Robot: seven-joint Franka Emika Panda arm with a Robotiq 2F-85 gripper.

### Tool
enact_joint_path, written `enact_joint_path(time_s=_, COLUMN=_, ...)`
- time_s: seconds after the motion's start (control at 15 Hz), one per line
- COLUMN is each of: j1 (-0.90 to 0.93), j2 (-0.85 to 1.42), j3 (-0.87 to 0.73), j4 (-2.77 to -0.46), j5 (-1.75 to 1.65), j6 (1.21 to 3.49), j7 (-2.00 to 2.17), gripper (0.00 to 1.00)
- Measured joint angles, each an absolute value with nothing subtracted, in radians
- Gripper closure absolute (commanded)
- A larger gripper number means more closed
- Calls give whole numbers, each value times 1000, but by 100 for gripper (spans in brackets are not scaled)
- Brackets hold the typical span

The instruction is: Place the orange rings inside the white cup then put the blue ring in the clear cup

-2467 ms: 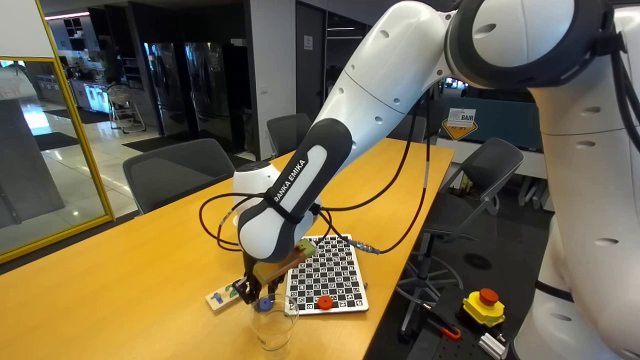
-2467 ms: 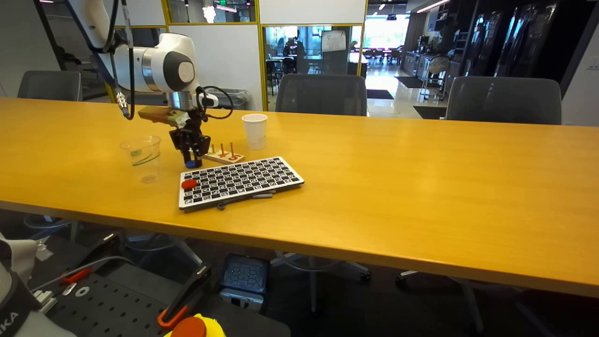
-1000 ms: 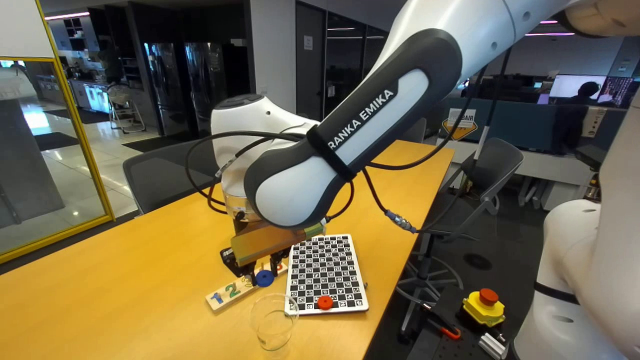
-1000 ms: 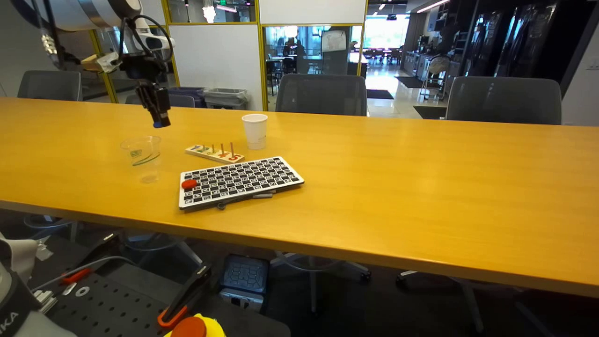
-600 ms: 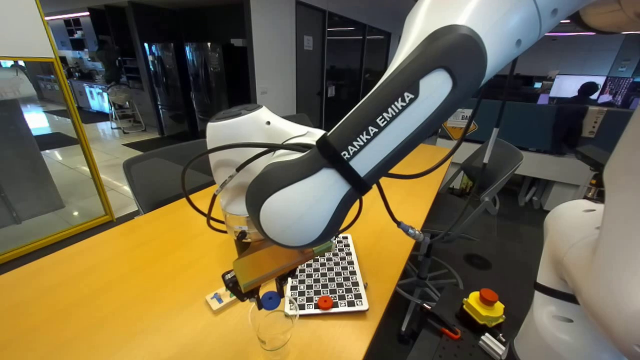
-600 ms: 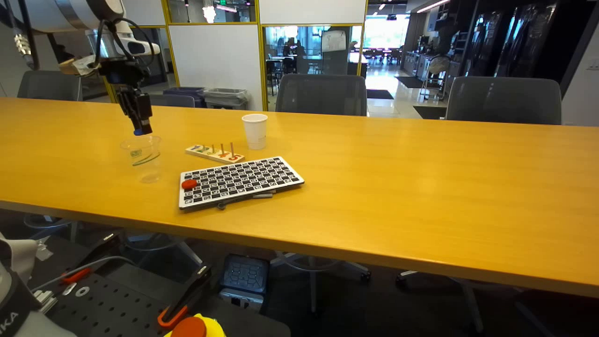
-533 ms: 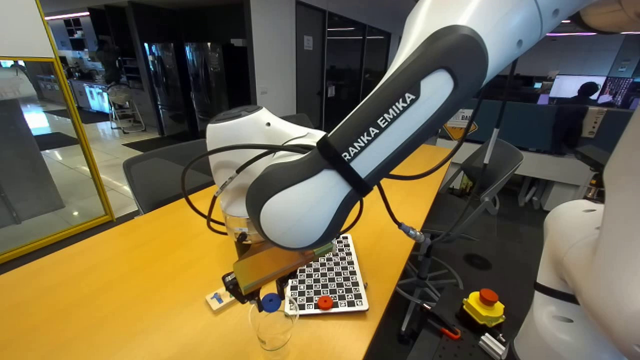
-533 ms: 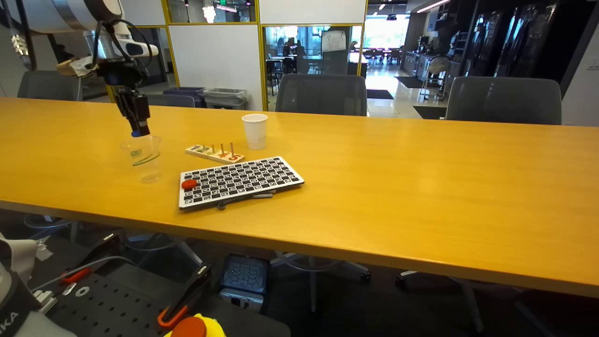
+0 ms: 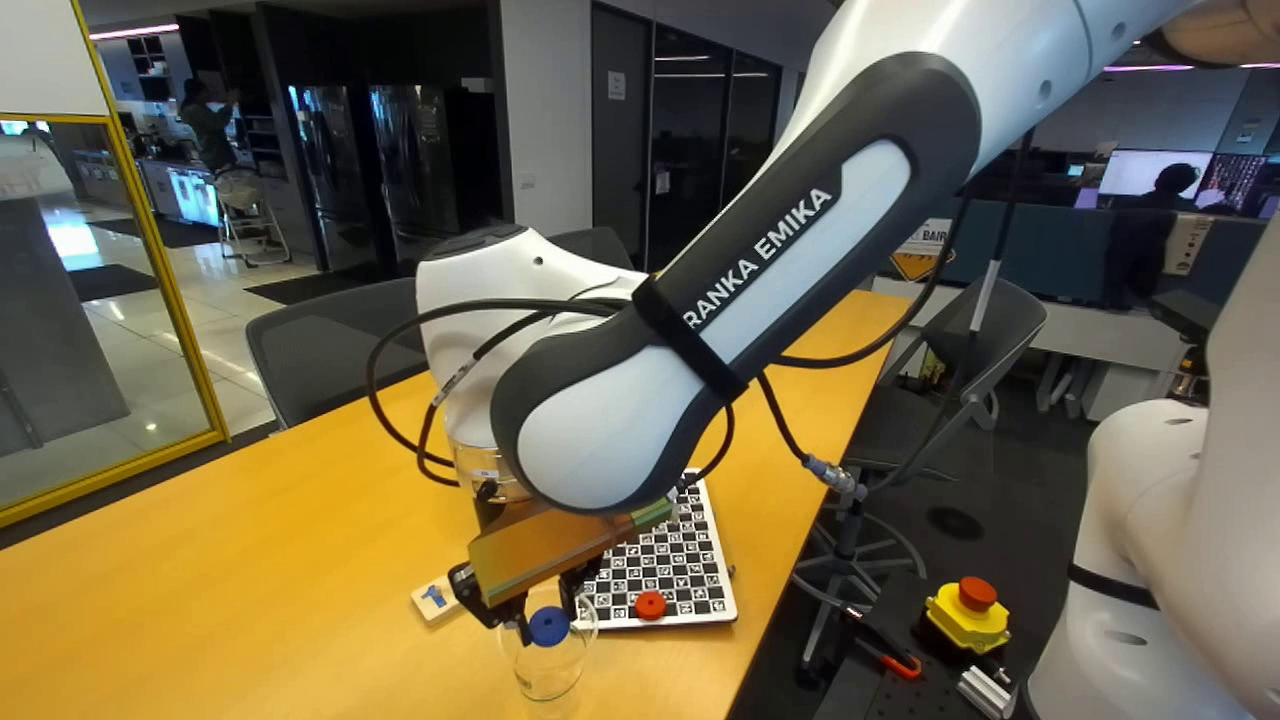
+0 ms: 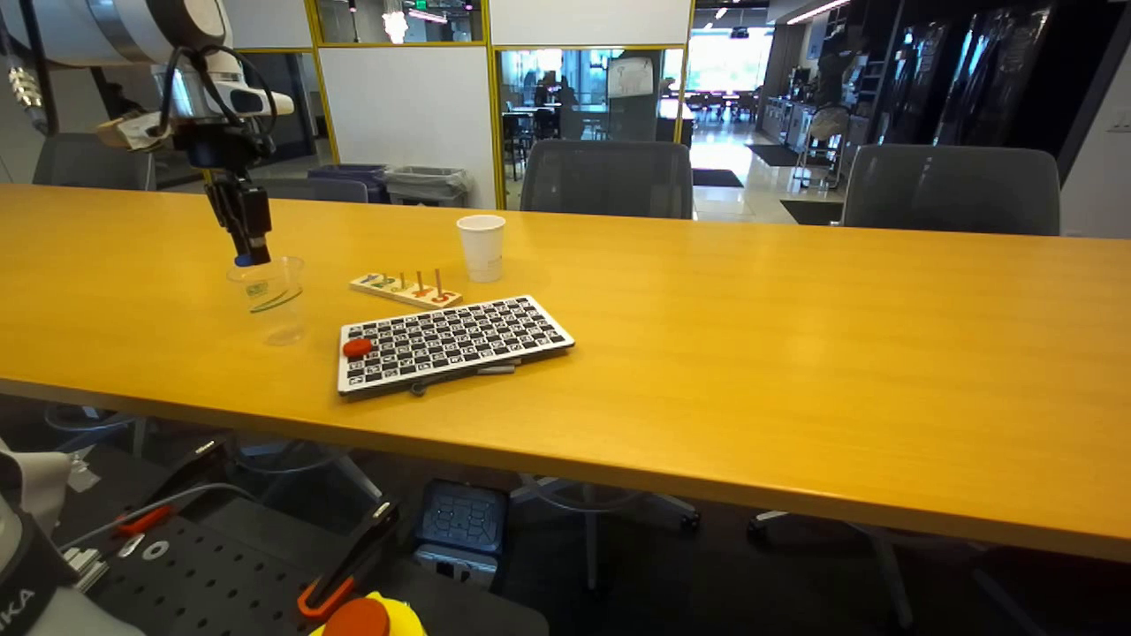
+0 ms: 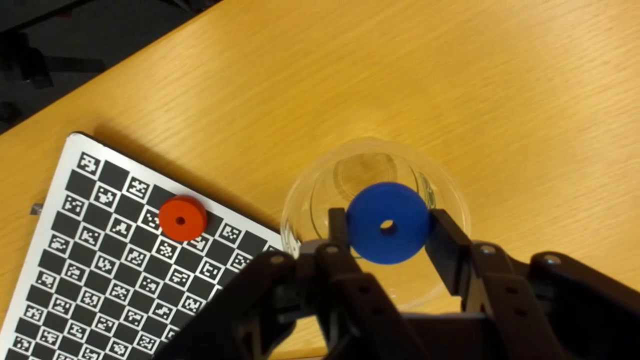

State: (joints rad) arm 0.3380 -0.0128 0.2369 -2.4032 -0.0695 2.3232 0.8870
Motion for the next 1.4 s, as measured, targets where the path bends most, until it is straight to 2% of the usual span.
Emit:
enact_joint_path(time_s=0.2, j1=329, j2=-13, j3=237, j4=-2404, j5=-57, j6=2324, j7=884, gripper=2)
enact_joint_path(time_s=0.27, j1=323, j2=-13, j3=237, j4=-2404, j5=-57, j6=2324, j7=883, gripper=0)
enact_joint_path(time_s=1.4, j1=124, j2=-57, j3=128, j4=-2497, j5=-47, j6=2402, j7=820, gripper=0)
